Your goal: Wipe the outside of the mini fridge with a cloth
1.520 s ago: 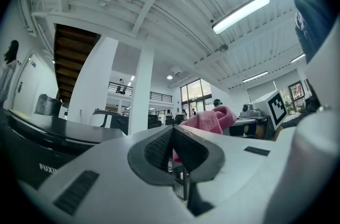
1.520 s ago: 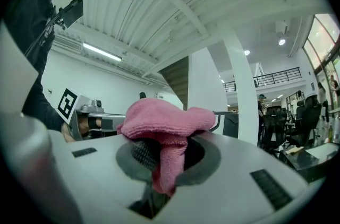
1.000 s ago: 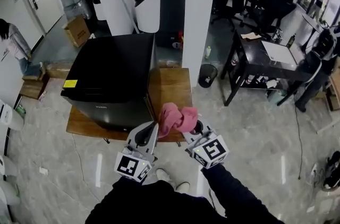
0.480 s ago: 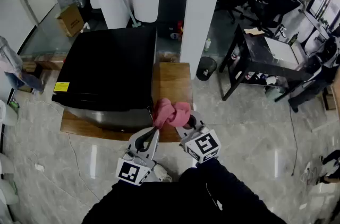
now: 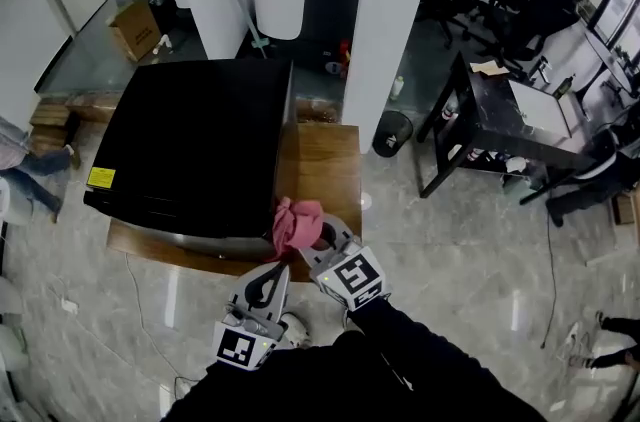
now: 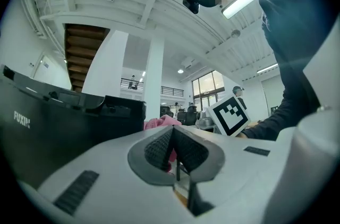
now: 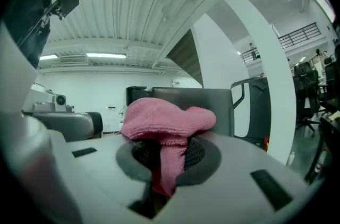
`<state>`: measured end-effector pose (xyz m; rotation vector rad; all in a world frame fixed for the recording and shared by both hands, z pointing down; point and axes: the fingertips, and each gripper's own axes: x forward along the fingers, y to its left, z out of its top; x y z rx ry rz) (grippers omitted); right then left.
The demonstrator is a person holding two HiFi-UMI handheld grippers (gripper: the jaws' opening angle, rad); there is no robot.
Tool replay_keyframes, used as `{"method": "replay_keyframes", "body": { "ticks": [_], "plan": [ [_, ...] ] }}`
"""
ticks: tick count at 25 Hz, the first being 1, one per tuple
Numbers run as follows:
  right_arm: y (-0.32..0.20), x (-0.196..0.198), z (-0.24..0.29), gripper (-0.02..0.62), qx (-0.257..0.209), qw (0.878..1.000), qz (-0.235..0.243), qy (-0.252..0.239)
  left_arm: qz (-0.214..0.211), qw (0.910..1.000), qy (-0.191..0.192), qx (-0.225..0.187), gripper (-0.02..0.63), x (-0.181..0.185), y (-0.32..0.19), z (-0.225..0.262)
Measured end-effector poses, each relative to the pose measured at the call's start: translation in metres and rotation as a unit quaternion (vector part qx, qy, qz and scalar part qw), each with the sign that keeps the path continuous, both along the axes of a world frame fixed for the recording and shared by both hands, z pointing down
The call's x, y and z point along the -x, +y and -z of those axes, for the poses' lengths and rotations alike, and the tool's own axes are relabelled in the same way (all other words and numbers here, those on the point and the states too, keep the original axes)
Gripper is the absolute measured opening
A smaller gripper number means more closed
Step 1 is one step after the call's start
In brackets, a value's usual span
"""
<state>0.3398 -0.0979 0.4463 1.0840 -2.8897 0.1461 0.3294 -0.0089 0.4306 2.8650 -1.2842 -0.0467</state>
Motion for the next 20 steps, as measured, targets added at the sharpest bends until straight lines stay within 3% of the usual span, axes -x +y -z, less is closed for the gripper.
{"method": "replay_keyframes", "body": {
  "ticks": [6,11,20],
  "plan": [
    [-0.029,-0.002,-0.006,0.046,0.002,1.000,0.014,-0.022,0.038,0.9992,-0.008,0.001,0.006,-0.012,-0.019,-0.003],
    [-0.056,-0.003,-0.003,0.046,0.004,0.999,0.035,-0.021,0.066,0.9976,0.013,0.019,0.006,-0.024,-0.036,0.001],
    [-0.108,-0.018,-0.012,0.046,0.005,0.997,0.075,-0.020,0.110,0.9932,0.008,0.038,0.006,-0.054,-0.070,-0.009]
  ]
}}
